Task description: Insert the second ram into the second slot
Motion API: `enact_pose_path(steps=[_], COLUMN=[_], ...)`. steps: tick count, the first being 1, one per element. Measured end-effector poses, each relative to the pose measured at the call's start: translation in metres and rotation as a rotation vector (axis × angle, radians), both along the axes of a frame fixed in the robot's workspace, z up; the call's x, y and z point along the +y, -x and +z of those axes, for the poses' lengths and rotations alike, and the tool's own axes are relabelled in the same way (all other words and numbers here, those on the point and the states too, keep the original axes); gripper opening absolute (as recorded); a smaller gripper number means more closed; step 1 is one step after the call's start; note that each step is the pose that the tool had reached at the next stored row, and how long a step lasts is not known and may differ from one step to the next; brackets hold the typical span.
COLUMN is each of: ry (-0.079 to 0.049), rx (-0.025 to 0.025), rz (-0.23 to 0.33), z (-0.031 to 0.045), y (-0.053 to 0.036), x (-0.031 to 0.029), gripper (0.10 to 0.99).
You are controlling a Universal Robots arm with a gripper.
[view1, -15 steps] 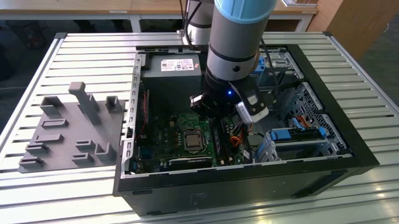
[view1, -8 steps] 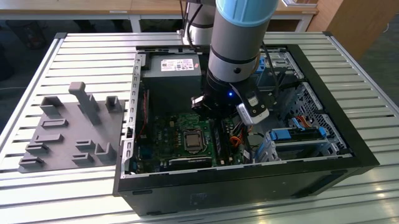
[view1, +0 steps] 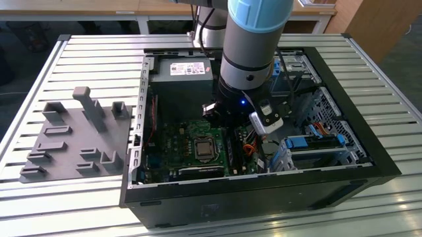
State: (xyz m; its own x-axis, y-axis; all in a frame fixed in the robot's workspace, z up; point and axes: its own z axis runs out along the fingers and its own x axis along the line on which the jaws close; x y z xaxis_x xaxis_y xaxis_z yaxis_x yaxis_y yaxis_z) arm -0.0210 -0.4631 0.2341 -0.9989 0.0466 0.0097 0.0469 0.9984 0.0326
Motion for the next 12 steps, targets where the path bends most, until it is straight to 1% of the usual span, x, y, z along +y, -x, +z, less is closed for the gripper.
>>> enact_pose_path(steps=[5,12], ry=[0.003,0.003], rx=[0.0000,-0.0001], rz=[-0.002,-0.003], z=[-0.0014,-0.0030], y=[-0.0003,-0.0046], x=[-0.0009,-0.0009], gripper=[0.133,0.133])
